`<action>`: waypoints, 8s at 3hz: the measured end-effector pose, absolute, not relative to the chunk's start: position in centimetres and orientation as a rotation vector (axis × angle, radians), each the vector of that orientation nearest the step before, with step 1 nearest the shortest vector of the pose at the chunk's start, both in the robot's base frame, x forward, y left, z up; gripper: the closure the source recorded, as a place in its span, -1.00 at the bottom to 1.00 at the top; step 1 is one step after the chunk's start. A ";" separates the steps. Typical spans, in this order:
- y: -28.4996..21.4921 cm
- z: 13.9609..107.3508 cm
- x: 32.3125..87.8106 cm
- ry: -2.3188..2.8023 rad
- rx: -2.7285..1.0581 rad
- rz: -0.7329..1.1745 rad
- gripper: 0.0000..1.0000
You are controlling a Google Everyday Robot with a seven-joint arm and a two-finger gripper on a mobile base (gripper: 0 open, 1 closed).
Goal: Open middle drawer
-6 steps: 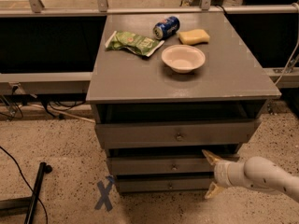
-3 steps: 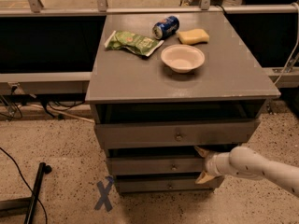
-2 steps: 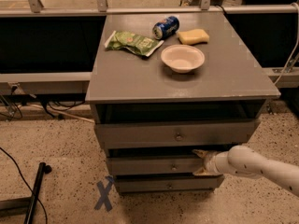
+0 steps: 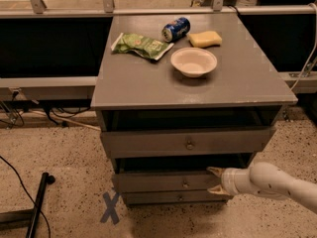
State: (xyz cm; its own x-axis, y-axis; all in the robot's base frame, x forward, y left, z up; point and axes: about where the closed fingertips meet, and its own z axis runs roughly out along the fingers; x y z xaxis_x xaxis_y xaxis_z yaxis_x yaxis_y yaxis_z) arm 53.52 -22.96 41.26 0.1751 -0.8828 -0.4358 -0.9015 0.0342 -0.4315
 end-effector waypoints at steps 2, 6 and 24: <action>-24.2 42.7 50.8 1.697 -1.825 0.054 -0.10; -25.1 45.8 48.3 1.692 -1.804 0.037 -1.00; -20.4 37.9 49.5 1.848 -2.044 0.356 1.00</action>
Offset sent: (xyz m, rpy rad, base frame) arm -0.1244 -0.0661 0.0514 -0.0471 0.0862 -0.0472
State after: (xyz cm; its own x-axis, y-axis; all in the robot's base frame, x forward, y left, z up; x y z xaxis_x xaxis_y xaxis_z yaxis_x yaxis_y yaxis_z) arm 49.54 -20.39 37.94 0.1120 -0.9014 -0.4183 -0.9922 -0.0786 -0.0964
